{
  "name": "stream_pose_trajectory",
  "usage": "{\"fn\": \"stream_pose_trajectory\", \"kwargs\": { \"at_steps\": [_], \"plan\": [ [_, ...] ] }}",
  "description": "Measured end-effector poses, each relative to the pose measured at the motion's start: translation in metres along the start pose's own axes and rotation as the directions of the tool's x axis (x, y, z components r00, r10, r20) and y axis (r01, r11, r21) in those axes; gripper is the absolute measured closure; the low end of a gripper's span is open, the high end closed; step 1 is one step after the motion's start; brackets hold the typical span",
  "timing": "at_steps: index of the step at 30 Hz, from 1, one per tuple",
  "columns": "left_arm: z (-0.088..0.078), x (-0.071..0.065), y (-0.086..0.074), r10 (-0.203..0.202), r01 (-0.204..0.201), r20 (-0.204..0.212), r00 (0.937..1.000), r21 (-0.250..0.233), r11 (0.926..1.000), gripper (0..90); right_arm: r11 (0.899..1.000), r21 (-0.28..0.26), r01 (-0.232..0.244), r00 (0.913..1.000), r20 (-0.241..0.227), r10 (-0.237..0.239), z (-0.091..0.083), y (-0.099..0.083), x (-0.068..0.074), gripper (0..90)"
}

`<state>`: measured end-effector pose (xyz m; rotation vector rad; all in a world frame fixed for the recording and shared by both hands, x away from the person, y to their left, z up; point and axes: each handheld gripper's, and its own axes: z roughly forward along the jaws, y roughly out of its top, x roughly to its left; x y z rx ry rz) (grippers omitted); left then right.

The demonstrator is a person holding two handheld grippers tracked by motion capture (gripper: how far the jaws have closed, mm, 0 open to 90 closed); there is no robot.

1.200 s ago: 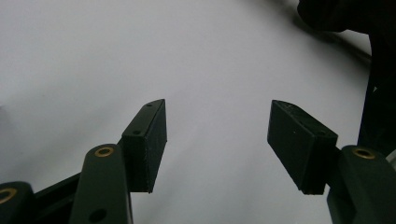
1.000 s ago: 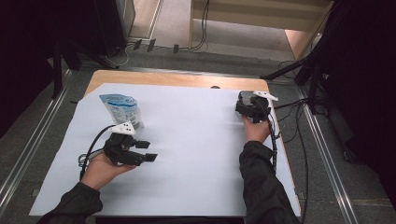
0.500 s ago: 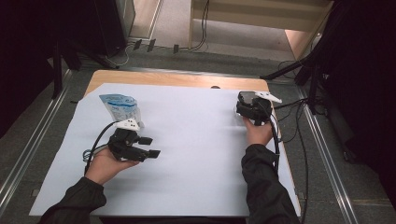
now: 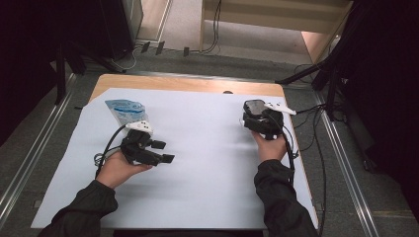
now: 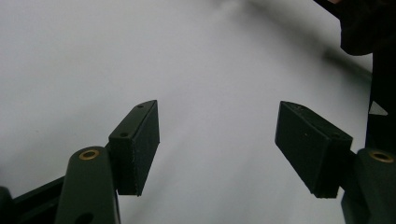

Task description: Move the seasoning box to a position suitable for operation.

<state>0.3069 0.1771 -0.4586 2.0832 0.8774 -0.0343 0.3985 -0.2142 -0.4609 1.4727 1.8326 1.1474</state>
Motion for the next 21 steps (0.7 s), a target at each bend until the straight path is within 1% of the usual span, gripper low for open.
{"fn": "stream_pose_trajectory", "kwargs": {
  "at_steps": [1,3,5,7,8,9,11,16,17,19,20,21],
  "plan": [
    [-0.001,0.001,0.001,0.003,-0.003,-0.001,1.0000,-0.005,1.0000,31.6,1.000,-0.001,0.004,0.9998,-0.017,-0.004,-0.004,-0.002,0.004,16.0],
    [-0.001,0.002,0.002,0.000,0.000,0.001,1.0000,-0.008,1.0000,31.5,1.000,0.001,0.001,0.9998,-0.020,-0.001,-0.005,-0.002,0.005,16.0],
    [0.000,0.003,0.003,-0.004,0.004,0.003,1.0000,-0.006,1.0000,30.7,1.000,0.001,0.007,0.9994,-0.035,-0.007,-0.009,-0.004,0.008,16.0],
    [0.001,0.004,0.004,-0.012,0.012,0.008,0.9999,-0.004,0.9999,30.3,1.000,0.002,0.010,0.9990,-0.044,-0.010,-0.012,-0.005,0.012,16.0],
    [0.001,0.005,0.005,-0.016,0.016,0.004,0.9999,-0.003,0.9999,29.1,1.000,0.003,0.013,0.9983,-0.056,-0.013,-0.014,-0.007,0.017,16.0],
    [0.002,0.005,0.005,-0.019,0.019,0.003,0.9998,-0.004,0.9998,29.1,1.000,0.003,0.013,0.9983,-0.056,-0.013,-0.014,-0.007,0.017,16.0],
    [0.002,0.006,0.006,-0.034,0.034,0.018,0.9993,-0.012,0.9993,28.9,1.000,0.005,0.016,0.9971,-0.074,-0.016,-0.016,-0.008,0.023,16.0],
    [0.000,0.007,0.006,-0.020,0.020,-0.003,0.9998,-0.004,0.9998,27.8,1.000,0.011,0.017,0.9913,-0.131,-0.015,-0.019,-0.012,0.038,16.0],
    [0.000,0.007,0.006,-0.023,0.023,-0.004,0.9997,-0.004,0.9997,26.6,0.999,0.011,0.038,0.9890,-0.143,-0.036,-0.020,-0.013,0.045,15.9],
    [0.000,0.008,0.006,-0.022,0.022,-0.006,0.9997,-0.001,0.9998,25.7,0.999,0.010,0.048,0.9861,-0.160,-0.046,-0.020,-0.014,0.051,16.0],
    [0.000,0.007,0.006,-0.021,0.021,-0.008,0.9997,0.001,0.9998,25.7,0.999,0.010,0.048,0.9861,-0.160,-0.046,-0.020,-0.014,0.051,16.0],
    [0.000,0.007,0.006,-0.019,0.019,-0.021,0.9996,0.004,0.9998,25.2,0.999,0.012,0.052,0.9844,-0.169,-0.050,-0.019,-0.015,0.054,15.9]
  ]
}}
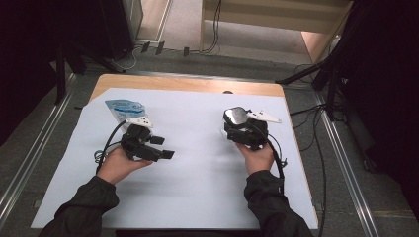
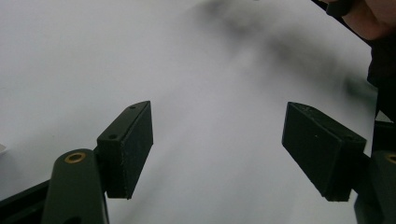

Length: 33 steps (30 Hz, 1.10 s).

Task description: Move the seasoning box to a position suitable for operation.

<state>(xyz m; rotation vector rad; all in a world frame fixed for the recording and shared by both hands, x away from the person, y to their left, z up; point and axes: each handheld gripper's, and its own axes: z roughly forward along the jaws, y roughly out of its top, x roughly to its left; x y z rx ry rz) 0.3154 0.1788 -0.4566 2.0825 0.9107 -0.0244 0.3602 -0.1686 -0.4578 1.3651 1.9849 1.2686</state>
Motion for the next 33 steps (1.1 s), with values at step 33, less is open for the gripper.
{"fn": "stream_pose_trajectory", "kwargs": {
  "at_steps": [33],
  "plan": [
    [-0.019,-0.003,-0.021,-0.053,0.052,-0.054,0.9971,-0.022,0.9984,24.8,0.983,0.097,0.155,0.9631,-0.237,-0.128,0.049,-0.028,0.090,15.9]
  ]
}}
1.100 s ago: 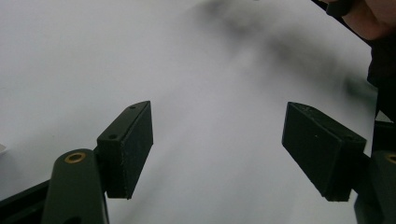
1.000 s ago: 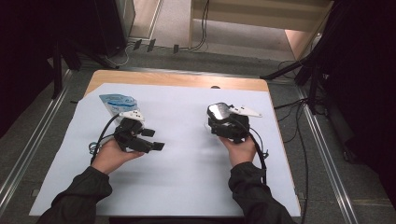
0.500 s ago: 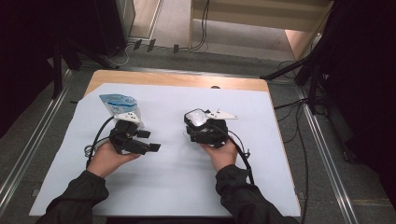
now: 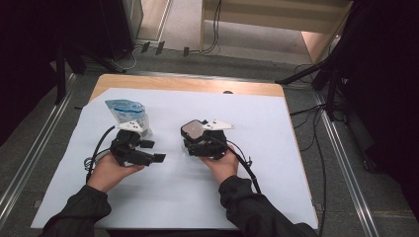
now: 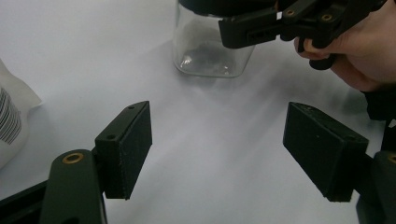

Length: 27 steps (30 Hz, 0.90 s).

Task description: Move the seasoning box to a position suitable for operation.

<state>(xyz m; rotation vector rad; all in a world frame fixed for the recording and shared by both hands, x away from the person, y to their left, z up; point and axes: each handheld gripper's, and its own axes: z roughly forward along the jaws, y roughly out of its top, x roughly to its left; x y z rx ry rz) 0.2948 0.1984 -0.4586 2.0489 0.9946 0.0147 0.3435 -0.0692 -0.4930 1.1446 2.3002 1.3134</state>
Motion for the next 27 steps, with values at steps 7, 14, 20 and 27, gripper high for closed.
{"fn": "stream_pose_trajectory", "kwargs": {
  "at_steps": [7,14,20,27],
  "plan": [
    [0.001,-0.002,-0.003,0.005,-0.005,-0.006,1.0000,0.009,1.0000,24.8,0.999,0.002,0.034,0.9994,0.012,-0.034,0.000,-0.011,0.007,14.8],
    [0.002,-0.004,-0.002,0.013,-0.013,-0.022,0.9997,0.007,0.9999,24.8,0.998,0.025,0.062,0.9981,0.002,-0.062,0.000,-0.013,0.008,12.4],
    [0.004,-0.002,0.000,0.024,-0.024,-0.020,0.9995,-0.002,0.9997,24.8,0.998,0.055,0.022,0.9995,-0.026,-0.020,-0.013,-0.009,0.006,1.0],
    [0.007,-0.001,0.003,0.031,-0.031,-0.017,0.9994,-0.013,0.9994,30.0,0.998,0.058,0.025,0.9953,-0.095,-0.019,-0.046,-0.013,0.002,1.1]
  ]
}}
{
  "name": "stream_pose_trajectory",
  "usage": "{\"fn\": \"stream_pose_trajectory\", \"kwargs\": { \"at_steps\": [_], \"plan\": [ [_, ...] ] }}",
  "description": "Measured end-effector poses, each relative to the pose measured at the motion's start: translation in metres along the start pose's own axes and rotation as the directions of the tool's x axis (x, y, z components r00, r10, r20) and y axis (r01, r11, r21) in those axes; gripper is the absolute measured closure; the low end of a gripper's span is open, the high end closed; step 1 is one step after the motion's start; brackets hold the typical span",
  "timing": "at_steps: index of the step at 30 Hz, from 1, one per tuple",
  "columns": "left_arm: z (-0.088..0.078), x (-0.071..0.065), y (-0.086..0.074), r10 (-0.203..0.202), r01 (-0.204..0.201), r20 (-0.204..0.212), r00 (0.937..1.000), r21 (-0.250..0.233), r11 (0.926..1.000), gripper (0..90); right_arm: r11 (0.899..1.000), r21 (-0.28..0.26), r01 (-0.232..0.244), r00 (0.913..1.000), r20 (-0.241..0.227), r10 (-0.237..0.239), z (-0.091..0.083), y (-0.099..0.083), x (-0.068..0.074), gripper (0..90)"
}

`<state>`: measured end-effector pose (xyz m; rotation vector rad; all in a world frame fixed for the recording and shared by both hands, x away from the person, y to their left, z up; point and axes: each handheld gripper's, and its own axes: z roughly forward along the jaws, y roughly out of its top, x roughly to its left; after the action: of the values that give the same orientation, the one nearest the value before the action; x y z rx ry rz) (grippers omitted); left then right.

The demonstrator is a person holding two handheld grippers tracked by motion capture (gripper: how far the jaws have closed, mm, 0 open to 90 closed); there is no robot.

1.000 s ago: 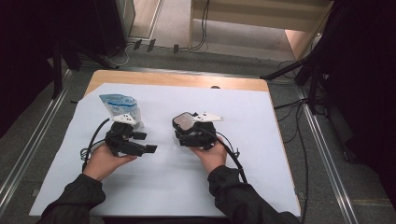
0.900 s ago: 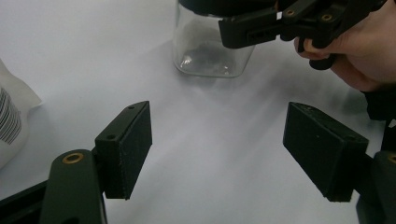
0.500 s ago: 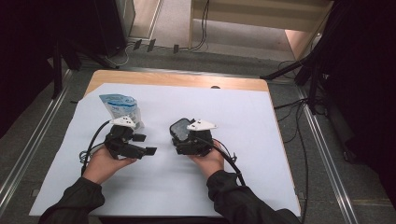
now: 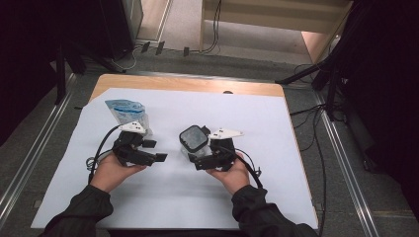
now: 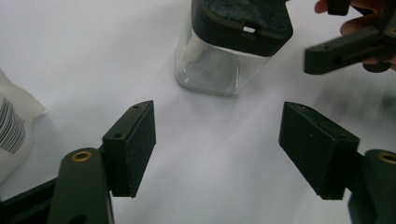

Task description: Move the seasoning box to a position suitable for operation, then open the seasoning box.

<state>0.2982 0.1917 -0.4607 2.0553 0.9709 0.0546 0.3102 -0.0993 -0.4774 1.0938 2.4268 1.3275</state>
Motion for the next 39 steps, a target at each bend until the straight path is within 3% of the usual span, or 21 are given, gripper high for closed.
{"fn": "stream_pose_trajectory", "kwargs": {
  "at_steps": [4,6,7,8,9,12,13,16,19,23,26,28,30,35,37,39],
  "plan": [
    [0.006,0.000,0.001,0.011,-0.011,0.013,0.9999,0.031,0.9995,36.3,1.000,-0.022,0.000,0.9998,-0.017,-0.001,-0.018,-0.002,-0.006,7.3],
    [0.007,-0.001,0.001,0.025,-0.024,-0.030,0.9992,0.046,0.9986,43.5,0.999,-0.041,0.008,0.9999,-0.008,-0.009,-0.026,-0.002,-0.011,21.3],
    [0.007,-0.001,0.001,0.028,-0.028,-0.022,0.9994,0.034,0.9990,48.4,0.997,-0.062,0.043,0.9991,0.004,-0.043,-0.030,-0.002,-0.016,42.3],
    [0.007,-0.001,0.001,0.028,-0.028,-0.022,0.9994,0.034,0.9990,51.6,0.997,-0.062,0.043,0.9991,0.004,-0.043,-0.030,-0.002,-0.016,42.3],
    [0.006,-0.002,0.002,0.033,-0.032,-0.025,0.9992,0.016,0.9994,51.6,0.996,-0.068,0.057,0.9984,0.001,-0.057,-0.031,-0.002,-0.018,50.7],
    [0.006,-0.002,0.005,0.032,-0.032,-0.031,0.9990,0.003,0.9995,68.4,0.997,-0.066,0.040,0.9980,-0.046,-0.043,-0.033,0.000,-0.033,67.3],
    [0.006,-0.002,0.005,0.027,-0.027,-0.025,0.9993,0.000,0.9996,68.4,0.997,-0.066,0.040,0.9980,-0.046,-0.043,-0.033,0.000,-0.033,67.3],
    [0.011,-0.002,0.007,0.029,-0.029,-0.009,0.9995,0.019,0.9994,83.2,0.997,-0.069,0.028,0.9990,-0.034,-0.030,-0.031,0.002,-0.042,79.2],
    [0.015,-0.001,0.011,0.034,-0.035,0.017,0.9993,0.045,0.9984,88.2,0.998,-0.052,0.027,0.9993,-0.024,-0.029,-0.029,0.004,-0.046,83.5],
    [0.021,0.001,0.018,0.042,-0.044,0.021,0.9989,0.064,0.9970,90.0,0.999,-0.027,0.025,0.9995,-0.019,-0.025,-0.022,0.007,-0.052,90.0],
    [0.027,0.007,0.019,0.043,-0.044,0.012,0.9990,0.082,0.9957,90.0,1.000,-0.012,0.026,0.9995,-0.018,-0.026,-0.018,0.008,-0.055,90.0],
    [0.032,0.010,0.019,0.032,-0.034,0.025,0.9992,0.088,0.9955,90.0,1.000,-0.007,0.012,0.9988,-0.047,-0.012,-0.015,0.009,-0.056,90.0],
    [0.035,0.010,0.018,0.039,-0.040,0.013,0.9991,0.097,0.9945,90.0,0.999,-0.006,0.038,0.9983,-0.045,-0.038,-0.013,0.010,-0.056,90.0],
    [0.040,0.009,0.018,0.015,-0.017,0.034,0.9993,0.046,0.9988,90.0,1.000,0.008,0.015,0.9985,-0.052,-0.015,-0.003,0.010,-0.066,90.0],
    [0.040,0.006,0.017,0.050,-0.051,0.017,0.9986,0.051,0.9974,90.0,1.000,0.011,0.009,0.9981,-0.062,-0.009,0.003,0.011,-0.069,90.0],
    [0.041,0.004,0.016,0.055,-0.056,0.025,0.9982,0.045,0.9974,90.0,1.000,0.011,0.010,0.9976,-0.068,-0.009,0.007,0.012,-0.070,90.0]
  ]
}}
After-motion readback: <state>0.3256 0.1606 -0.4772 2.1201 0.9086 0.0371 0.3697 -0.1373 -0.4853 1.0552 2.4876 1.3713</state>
